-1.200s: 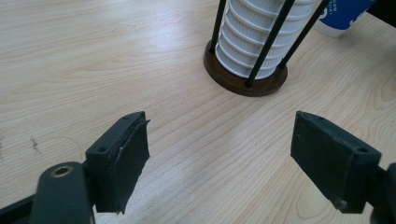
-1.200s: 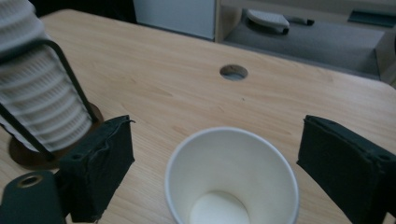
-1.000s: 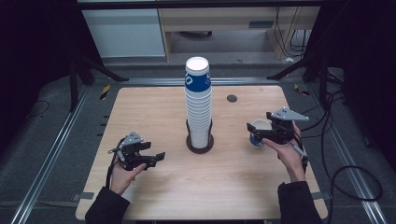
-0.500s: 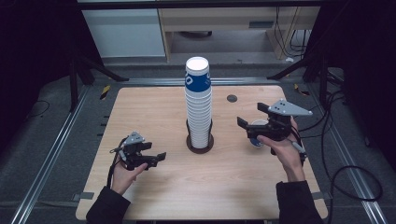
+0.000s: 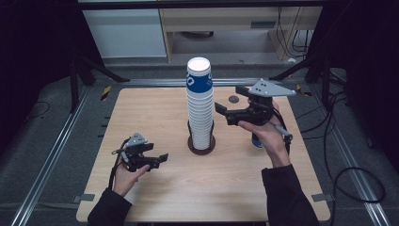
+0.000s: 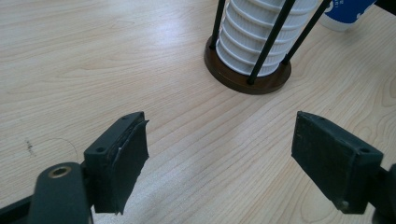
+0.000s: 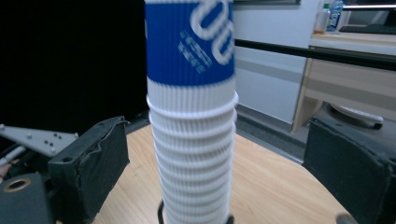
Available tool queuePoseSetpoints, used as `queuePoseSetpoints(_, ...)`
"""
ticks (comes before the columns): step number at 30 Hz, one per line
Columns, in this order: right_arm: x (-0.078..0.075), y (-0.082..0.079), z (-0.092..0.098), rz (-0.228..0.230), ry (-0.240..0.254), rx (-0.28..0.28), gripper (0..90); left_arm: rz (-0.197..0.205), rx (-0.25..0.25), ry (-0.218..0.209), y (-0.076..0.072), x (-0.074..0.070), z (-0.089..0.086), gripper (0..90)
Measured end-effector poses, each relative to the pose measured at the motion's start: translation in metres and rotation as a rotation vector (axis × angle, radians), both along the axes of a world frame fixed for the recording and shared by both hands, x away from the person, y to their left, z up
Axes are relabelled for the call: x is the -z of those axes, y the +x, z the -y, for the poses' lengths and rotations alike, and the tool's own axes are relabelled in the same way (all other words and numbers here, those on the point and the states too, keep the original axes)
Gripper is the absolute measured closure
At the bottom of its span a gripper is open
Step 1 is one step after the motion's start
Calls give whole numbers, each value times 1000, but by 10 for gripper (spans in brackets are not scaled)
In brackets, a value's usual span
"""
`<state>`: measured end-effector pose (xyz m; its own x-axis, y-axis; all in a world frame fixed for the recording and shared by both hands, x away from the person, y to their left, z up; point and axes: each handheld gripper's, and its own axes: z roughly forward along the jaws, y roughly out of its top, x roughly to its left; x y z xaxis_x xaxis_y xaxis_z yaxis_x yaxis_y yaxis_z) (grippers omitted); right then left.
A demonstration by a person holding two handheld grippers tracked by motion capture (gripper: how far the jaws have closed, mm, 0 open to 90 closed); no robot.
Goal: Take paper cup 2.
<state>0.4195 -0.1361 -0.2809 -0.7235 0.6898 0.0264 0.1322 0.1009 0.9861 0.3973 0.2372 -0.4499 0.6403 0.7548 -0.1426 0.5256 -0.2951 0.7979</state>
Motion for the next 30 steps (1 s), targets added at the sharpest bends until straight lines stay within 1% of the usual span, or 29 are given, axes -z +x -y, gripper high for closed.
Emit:
queuePoseSetpoints(3,-6,8,-12,-2,11,-12,63,3,-6,-9,0,-1,-1,180)
queuePoseSetpoints(4,-6,8,-12,-2,11,-12,63,3,-6,-9,0,-1,-1,180)
queuePoseSetpoints(5,-10,12,-19,-3,17,-16,63,1,-6,-12,0,-1,-2,181)
queuePoseSetpoints(6,-11,15,-22,0,19,-18,63,0,-6,-10,0,-1,-2,181)
queuePoseSetpoints(8,-13,17,-25,0,19,-19,63,0,-4,-10,0,-1,-1,181)
queuePoseSetpoints(9,-15,22,-32,-2,18,-19,63,0,-1,-11,0,-1,-1,180)
queuePoseSetpoints(11,-16,27,-38,-4,11,-23,63,0,0,-10,0,-1,-1,180)
queuePoseSetpoints(14,-16,33,-47,-5,-6,-27,63,-2,-1,-13,0,-1,-1,180)
queuePoseSetpoints(17,-16,39,-54,-9,-13,-23,64,-1,1,-16,0,-1,-1,180)
queuePoseSetpoints(21,-17,46,-64,-14,-37,-17,65,-4,2,-16,0,-1,-1,180)
queuePoseSetpoints(26,-15,51,-70,-12,-37,-8,98,-3,5,-15,0,-1,-1,180)
queuePoseSetpoints(27,-13,54,-71,-5,-31,9,117,-3,4,-17,0,-1,-1,180)
queuePoseSetpoints(29,-12,55,-72,-16,-27,5,132,-3,2,-17,0,-1,-1,181)
queuePoseSetpoints(30,-11,56,-72,-18,-34,7,134,-3,3,-17,0,-1,-1,181)
